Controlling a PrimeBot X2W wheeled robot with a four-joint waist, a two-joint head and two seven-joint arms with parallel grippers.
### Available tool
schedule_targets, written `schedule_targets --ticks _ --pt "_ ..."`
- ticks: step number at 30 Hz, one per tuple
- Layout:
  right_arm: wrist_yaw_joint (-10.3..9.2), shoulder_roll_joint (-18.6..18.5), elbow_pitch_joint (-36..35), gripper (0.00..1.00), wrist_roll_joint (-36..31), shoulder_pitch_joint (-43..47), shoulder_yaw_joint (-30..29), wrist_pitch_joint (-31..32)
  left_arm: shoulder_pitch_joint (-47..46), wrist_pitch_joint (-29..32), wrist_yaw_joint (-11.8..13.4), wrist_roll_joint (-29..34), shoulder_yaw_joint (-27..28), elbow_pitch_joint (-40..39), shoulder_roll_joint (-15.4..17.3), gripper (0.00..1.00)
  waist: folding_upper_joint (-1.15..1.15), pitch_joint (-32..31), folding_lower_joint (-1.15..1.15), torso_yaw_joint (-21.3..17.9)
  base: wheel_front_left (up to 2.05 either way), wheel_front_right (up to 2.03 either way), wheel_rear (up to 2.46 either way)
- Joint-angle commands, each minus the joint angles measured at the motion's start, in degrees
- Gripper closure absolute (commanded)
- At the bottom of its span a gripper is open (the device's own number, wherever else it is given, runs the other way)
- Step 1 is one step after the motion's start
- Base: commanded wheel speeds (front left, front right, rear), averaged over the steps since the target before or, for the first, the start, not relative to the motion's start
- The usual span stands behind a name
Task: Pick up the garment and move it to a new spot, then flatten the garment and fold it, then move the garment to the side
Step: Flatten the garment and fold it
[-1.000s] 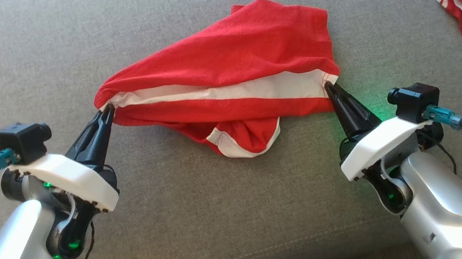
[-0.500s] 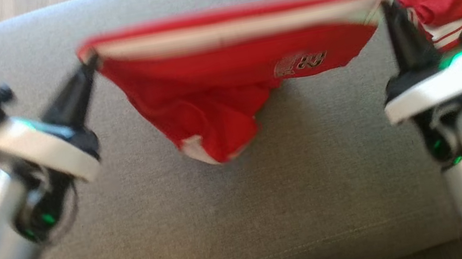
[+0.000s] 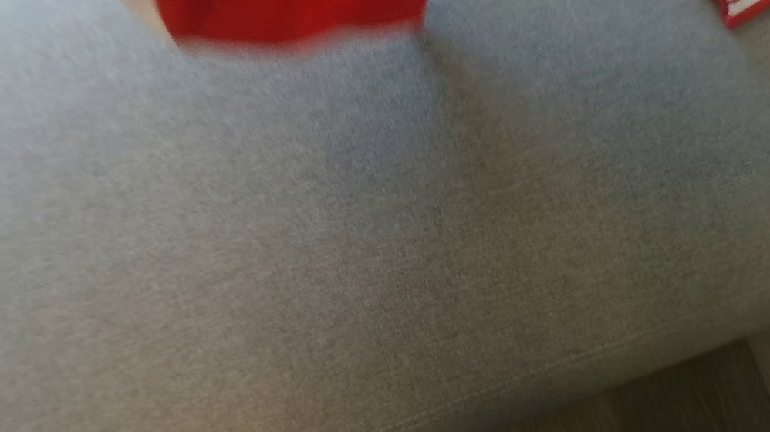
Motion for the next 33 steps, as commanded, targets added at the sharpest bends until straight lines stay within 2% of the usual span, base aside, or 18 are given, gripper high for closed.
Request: schedule_targets --ticks 1,6,9,12,17,20,26,27,33 --pt "-0.01 1.65 -0.06 1.00 -1.23 -4.07 0.56 -2.20 -5.58 -2.53 -0.29 2.65 1.99 0.80 2.12 1.00 0.00 6.20 0.00 -1.48 0.00 0.00 0.00" --pt "-0.01 2.15 5.03 1.00 -3.30 -13.55 -0.14 -9.74 -16.66 -13.57 -0.33 12.38 -1.88 7.75 1.46 1.00 0.00 11.60 0.00 -1.87 0.00 0.00 0.00" --pt "-0.01 2.26 3.84 1.00 -3.75 -14.00 0.06 -10.95 -19.07 -15.43 -0.34 16.34 -4.69 8.40 1.43 1.00 0.00 13.79 0.00 -1.67 0.00 0.00 0.00" --pt "-0.01 2.28 1.92 1.00 -3.34 -10.52 2.38 -11.14 -16.83 -15.57 -0.34 17.87 -5.57 4.15 1.31 1.00 0.00 15.32 0.00 -1.39 0.00 0.00 0.00" --pt "-0.01 -0.22 0.70 1.00 -3.14 0.98 7.57 -11.15 -5.00 -15.59 -0.34 16.08 -10.38 -2.53 1.22 1.00 0.00 14.55 0.00 -1.01 0.00 0.00 0.00" --pt "-0.01 -2.34 -1.21 1.00 -1.98 8.54 8.13 -10.09 3.04 -15.59 -0.34 13.74 -12.75 -5.96 0.81 1.00 0.00 12.77 0.00 -0.96 0.00 0.00 0.00" --pt "-0.01 -6.25 -9.68 1.00 1.82 27.50 6.63 -3.44 18.48 -15.60 -0.35 9.21 -18.29 -12.67 1.69 1.00 0.00 7.63 0.00 -0.57 0.00 0.00 0.00" --pt "-0.01 -6.25 -9.68 1.00 1.82 27.50 6.63 -3.44 18.48 -15.60 -0.35 9.21 -18.29 -12.67 1.69 1.00 0.00 7.63 0.00 -0.57 0.00 0.00 0.00" --pt "-0.01 -8.06 -19.83 1.00 5.33 46.22 2.45 3.68 30.84 -15.60 -0.35 10.86 -21.34 -14.54 4.11 1.00 0.00 2.62 0.00 -0.19 0.00 0.00 0.00"
